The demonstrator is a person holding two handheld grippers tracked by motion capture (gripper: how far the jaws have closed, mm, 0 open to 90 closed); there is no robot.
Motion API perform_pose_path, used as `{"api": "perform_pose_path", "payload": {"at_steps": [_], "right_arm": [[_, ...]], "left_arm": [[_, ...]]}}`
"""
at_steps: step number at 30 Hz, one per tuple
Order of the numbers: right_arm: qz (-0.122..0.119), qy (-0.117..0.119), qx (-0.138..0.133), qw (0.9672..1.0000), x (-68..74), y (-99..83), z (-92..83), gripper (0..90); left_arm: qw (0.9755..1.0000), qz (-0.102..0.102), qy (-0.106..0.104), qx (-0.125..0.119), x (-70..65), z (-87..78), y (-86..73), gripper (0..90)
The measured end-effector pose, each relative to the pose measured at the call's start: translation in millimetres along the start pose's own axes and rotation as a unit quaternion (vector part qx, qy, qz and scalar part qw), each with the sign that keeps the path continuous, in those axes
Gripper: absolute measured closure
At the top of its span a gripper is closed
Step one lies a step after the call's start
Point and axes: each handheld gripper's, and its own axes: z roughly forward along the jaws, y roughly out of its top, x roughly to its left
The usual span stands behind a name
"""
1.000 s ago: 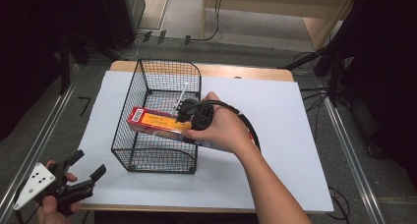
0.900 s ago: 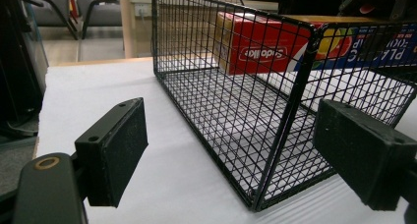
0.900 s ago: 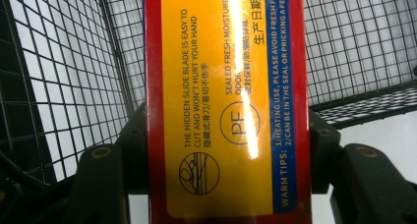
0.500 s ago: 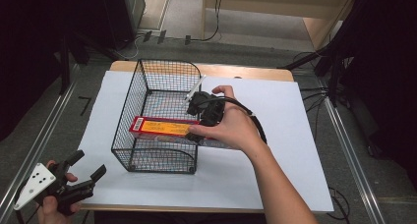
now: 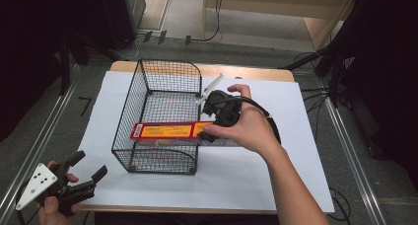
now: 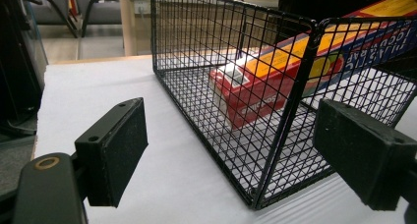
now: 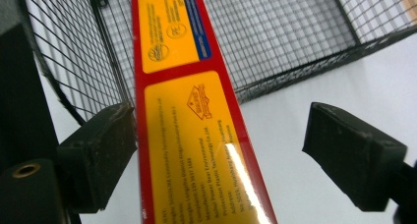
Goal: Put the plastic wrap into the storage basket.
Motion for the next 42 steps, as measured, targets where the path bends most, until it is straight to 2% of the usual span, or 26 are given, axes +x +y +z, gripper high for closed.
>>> {"api": "perform_pose_path", "payload": {"at_steps": [2, 4, 7, 8, 15, 31, 42], "right_arm": [[0.008, -0.001, 0.000, 1.0000, 1.9, 0.1, -4.2, 9.7], [0.002, -0.007, -0.003, 1.0000, 1.9, -0.4, -5.8, 6.7], [0.011, -0.008, 0.000, 0.9999, 2.3, -3.5, -8.9, 6.6], [0.006, -0.011, -0.003, 0.9999, 1.0, -4.3, -9.1, 6.6], [0.018, -0.007, -0.010, 0.9998, -2.1, -15.1, -15.8, 6.6], [0.033, -0.002, -0.014, 0.9994, -7.2, -48.7, -23.1, 5.2], [0.048, 0.003, -0.021, 0.9986, -10.7, -75.3, -18.6, 5.2]], "left_arm": [[1.0000, 0.000, 0.000, 0.000, -0.1, -0.2, 0.0, 13.9], [1.0000, 0.000, 0.000, 0.000, -0.1, -0.2, 0.0, 13.9], [1.0000, 0.000, 0.000, 0.000, -0.1, -0.1, 0.0, 13.9], [1.0000, 0.000, 0.000, 0.000, -0.1, 0.1, 0.0, 13.9], [1.0000, 0.001, 0.001, 0.001, 0.2, 0.6, -0.3, 13.8], [1.0000, -0.001, 0.003, 0.001, 0.3, 0.7, -0.4, 13.9], [1.0000, 0.001, 0.003, 0.002, 0.2, 0.6, -0.4, 13.9]]}}
